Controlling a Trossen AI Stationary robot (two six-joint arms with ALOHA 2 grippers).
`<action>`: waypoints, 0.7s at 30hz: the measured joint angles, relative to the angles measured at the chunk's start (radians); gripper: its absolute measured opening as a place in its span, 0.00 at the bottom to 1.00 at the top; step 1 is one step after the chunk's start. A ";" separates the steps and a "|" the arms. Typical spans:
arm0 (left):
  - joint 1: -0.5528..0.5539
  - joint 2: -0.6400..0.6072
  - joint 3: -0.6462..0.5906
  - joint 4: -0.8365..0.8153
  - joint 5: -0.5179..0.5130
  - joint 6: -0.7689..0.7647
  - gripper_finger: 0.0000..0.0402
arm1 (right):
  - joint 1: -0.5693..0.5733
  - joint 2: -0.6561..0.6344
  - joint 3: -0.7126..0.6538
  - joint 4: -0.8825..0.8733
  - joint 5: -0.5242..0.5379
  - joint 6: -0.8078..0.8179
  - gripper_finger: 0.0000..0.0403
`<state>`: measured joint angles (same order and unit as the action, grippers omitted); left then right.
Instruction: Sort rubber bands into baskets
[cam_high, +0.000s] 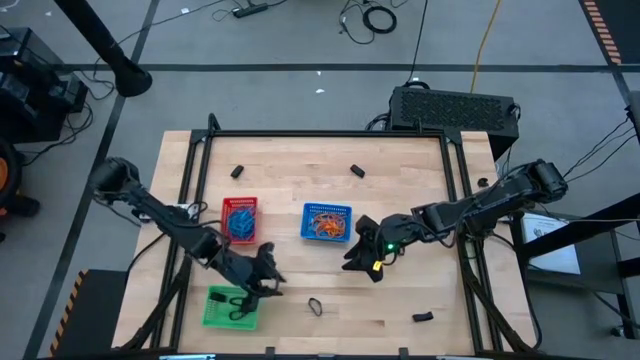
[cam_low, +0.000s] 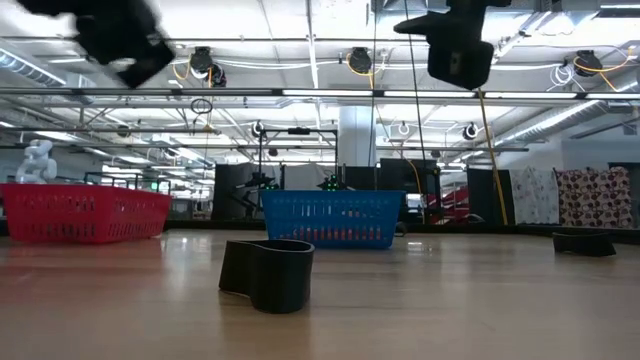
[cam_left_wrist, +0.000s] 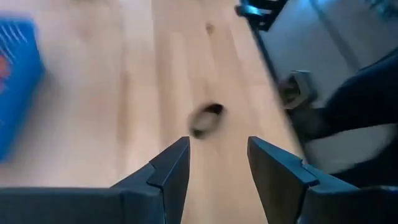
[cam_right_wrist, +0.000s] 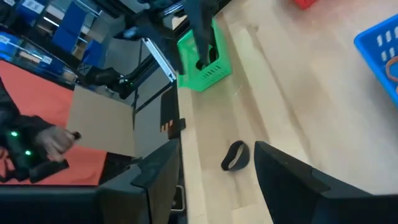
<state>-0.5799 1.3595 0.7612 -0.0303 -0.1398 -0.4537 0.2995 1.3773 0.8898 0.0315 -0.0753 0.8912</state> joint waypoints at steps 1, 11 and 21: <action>0.011 0.009 0.000 0.015 -0.023 0.066 0.42 | 0.006 0.000 0.000 0.000 0.000 0.014 0.49; 0.281 0.019 0.002 0.098 -0.048 -0.038 0.42 | 0.066 -0.021 0.000 -0.210 0.158 0.226 0.49; 0.478 0.019 0.075 0.106 -0.020 -0.061 0.42 | 0.060 -0.013 -0.001 -0.889 0.286 0.462 0.49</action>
<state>-0.1024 1.3781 0.8362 0.0761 -0.1595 -0.5151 0.3599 1.3645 0.8887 -0.8571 0.2108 1.3533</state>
